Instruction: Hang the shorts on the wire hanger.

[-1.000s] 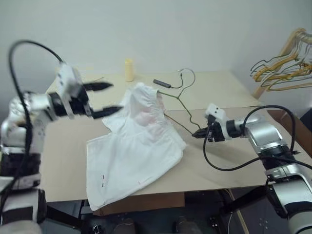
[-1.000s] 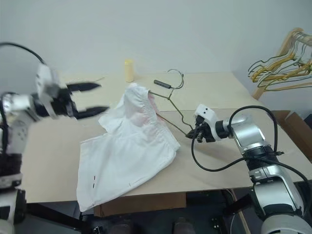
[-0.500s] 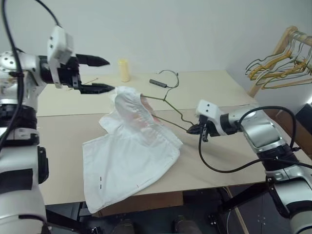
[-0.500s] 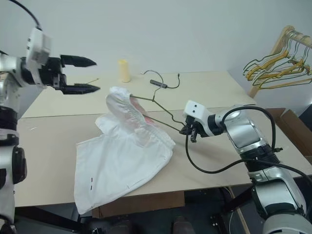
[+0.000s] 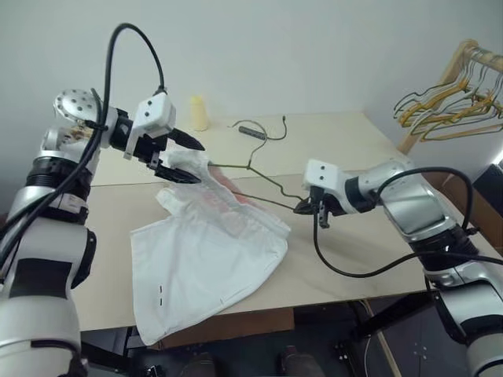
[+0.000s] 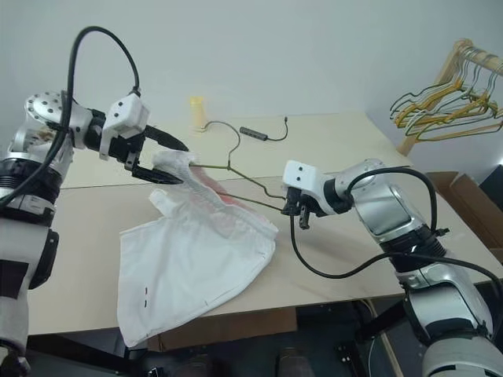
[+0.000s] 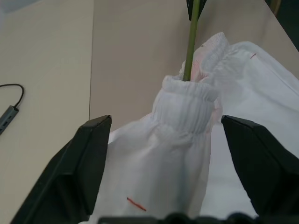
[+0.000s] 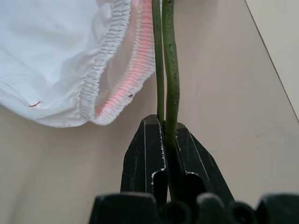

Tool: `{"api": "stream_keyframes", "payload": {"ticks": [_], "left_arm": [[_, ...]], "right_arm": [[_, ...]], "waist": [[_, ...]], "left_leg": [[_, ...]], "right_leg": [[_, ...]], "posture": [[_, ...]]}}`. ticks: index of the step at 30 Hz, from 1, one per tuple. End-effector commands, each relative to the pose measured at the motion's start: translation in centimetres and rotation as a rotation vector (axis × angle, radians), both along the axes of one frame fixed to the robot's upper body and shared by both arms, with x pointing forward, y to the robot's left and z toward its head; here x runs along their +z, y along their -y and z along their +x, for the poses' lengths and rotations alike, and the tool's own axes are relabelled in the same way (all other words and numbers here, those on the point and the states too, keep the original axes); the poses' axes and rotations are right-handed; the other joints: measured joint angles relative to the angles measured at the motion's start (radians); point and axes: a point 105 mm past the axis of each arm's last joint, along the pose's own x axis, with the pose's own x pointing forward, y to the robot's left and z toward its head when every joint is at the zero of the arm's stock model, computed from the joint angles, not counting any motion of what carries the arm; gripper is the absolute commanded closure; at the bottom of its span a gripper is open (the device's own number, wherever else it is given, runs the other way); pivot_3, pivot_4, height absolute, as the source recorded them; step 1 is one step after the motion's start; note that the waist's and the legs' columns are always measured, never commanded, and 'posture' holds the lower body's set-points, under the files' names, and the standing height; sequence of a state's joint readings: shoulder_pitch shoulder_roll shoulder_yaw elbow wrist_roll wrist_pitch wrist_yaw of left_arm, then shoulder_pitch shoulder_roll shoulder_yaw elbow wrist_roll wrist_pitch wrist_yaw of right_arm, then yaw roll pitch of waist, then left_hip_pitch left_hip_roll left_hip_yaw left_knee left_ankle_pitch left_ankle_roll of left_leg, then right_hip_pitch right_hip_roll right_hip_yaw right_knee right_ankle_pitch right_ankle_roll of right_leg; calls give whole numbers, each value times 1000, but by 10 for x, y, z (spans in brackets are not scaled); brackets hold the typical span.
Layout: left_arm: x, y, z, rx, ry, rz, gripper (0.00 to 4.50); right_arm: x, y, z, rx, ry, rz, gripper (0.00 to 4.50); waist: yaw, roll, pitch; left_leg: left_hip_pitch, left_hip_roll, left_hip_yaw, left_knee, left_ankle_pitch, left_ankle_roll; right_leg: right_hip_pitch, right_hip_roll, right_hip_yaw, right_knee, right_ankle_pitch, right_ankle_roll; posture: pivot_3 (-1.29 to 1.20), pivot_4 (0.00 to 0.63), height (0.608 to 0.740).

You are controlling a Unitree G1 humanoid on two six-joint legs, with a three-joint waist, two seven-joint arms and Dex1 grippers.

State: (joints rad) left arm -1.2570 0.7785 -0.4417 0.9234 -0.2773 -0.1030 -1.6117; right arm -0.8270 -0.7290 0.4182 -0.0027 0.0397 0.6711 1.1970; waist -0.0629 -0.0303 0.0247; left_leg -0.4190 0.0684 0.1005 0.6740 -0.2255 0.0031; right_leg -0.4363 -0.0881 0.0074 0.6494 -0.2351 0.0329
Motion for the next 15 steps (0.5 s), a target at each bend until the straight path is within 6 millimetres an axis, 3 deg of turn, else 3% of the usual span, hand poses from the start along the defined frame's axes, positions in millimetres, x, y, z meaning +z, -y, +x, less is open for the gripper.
{"api": "stream_keyframes", "payload": {"ticks": [1,3,8,9,15], "left_arm": [[4,3,1,-23,26,23,1605],[3,4,1,-25,21,19,2243],[-2,3,0,-18,-10,26,2243],[-3,2,0,-15,-18,25,2406],[-10,0,1,-7,-29,44,4107]], "right_arm": [[17,-10,-3,50,54,-2,4500],[17,-11,-4,55,53,-4,4500],[18,-13,-4,55,56,-3,4500],[18,-13,-4,55,57,-1,4500],[23,-15,-3,59,67,19,4500]], "waist": [[-6,0,0],[-8,0,0],[-10,0,0],[-10,0,0],[-10,0,0]], "left_leg": [[-2,0,0,2,0,0],[-5,0,-1,4,0,1],[-5,0,0,5,-1,1],[-5,0,0,5,-1,1],[-5,0,0,5,-1,1]], "right_leg": [[-1,0,0,1,0,0],[-3,0,0,1,1,1],[-3,0,0,1,1,2],[-3,0,0,1,1,2],[-3,0,0,1,1,2]], "posture": [[-71,0,740],[-71,0,740],[-71,0,740],[-72,0,740],[-74,0,740]]}}
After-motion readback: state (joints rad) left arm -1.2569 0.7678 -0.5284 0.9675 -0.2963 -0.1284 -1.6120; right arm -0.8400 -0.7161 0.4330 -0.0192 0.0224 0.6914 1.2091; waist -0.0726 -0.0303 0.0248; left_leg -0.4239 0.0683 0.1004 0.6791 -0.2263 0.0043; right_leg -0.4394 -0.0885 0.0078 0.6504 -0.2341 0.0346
